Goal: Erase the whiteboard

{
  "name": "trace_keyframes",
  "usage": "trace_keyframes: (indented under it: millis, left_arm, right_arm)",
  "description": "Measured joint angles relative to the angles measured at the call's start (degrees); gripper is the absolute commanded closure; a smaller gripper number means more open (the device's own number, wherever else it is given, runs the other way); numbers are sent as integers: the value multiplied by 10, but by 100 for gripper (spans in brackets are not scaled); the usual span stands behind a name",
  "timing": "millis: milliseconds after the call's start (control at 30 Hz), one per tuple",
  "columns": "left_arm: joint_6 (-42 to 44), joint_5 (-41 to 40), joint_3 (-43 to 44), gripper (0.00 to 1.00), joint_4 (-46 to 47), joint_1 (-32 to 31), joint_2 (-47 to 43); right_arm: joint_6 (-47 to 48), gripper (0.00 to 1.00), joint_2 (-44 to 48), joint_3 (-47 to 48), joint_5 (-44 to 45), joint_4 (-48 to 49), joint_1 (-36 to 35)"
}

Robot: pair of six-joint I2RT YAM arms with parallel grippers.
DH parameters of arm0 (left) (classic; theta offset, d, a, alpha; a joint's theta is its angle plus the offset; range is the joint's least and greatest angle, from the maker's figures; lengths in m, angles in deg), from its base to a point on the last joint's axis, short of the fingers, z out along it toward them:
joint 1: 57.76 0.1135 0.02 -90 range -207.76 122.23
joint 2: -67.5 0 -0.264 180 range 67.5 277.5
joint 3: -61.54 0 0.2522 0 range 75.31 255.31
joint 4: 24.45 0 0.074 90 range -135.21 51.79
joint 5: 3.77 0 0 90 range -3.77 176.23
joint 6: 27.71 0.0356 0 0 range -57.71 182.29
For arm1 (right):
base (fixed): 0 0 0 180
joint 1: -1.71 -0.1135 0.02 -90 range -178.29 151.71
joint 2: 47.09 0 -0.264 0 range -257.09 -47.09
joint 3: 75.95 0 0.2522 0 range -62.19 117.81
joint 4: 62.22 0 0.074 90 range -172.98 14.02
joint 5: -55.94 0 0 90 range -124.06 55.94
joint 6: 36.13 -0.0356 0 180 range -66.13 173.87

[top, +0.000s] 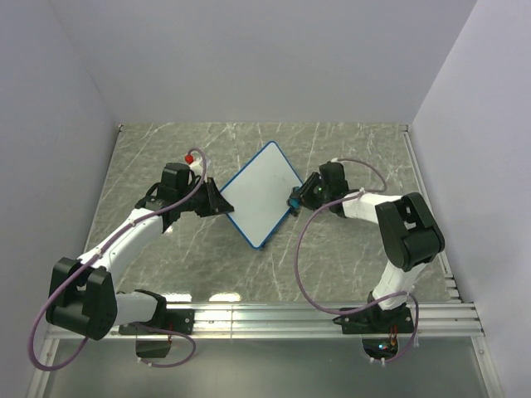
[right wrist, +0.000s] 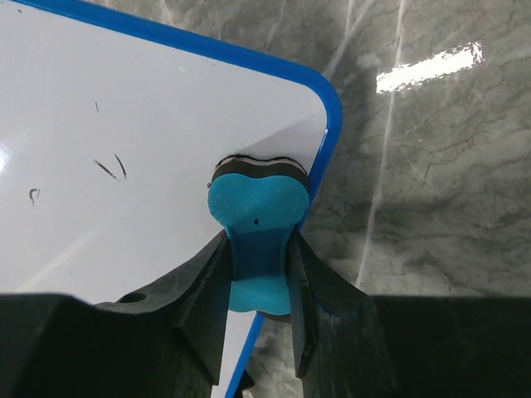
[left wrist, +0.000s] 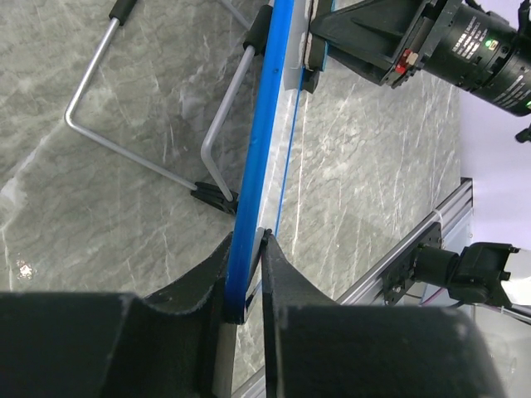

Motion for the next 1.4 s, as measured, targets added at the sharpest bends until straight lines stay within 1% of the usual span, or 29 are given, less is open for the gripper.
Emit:
trace_keyframes:
  millis: [133, 233, 433, 567, 700, 800, 1000, 1100, 1267, 1400]
  left_arm:
    - [0, 0, 0, 100, 0, 0, 0]
    - [0, -2, -2, 100, 0, 0, 0]
    - [4, -3, -11, 100, 8, -1, 0]
    - [4, -3, -15, 100, 14, -2, 0]
    - [4, -3, -16, 100, 15, -2, 0]
    - [3, -2, -16, 100, 16, -2, 0]
    - [-2, 2, -16, 100, 16, -2, -2]
    - [-2, 2, -17, 100, 16, -2, -3]
    - [5, 2, -17, 100, 15, -2, -3]
    - [10, 2, -17, 100, 14, -2, -4]
  right_arm:
    - [15, 100, -1, 37, -2, -48, -5]
    - [25, 100, -6, 93, -13, -84, -17]
    - [41, 100, -38, 229, -30, -121, -38]
    - [43, 100, -50, 268, -35, -134, -52]
    - [42, 100, -51, 268, -35, -142, -61]
    - [43, 100, -49, 248, -35, -135, -63]
    - [46, 100, -19, 144, -34, -112, -50]
    - [48, 100, -13, 112, -35, -113, -33]
    - [57, 100, -18, 116, -24, -141, -16]
    - [62, 100, -43, 163, -22, -183, -16]
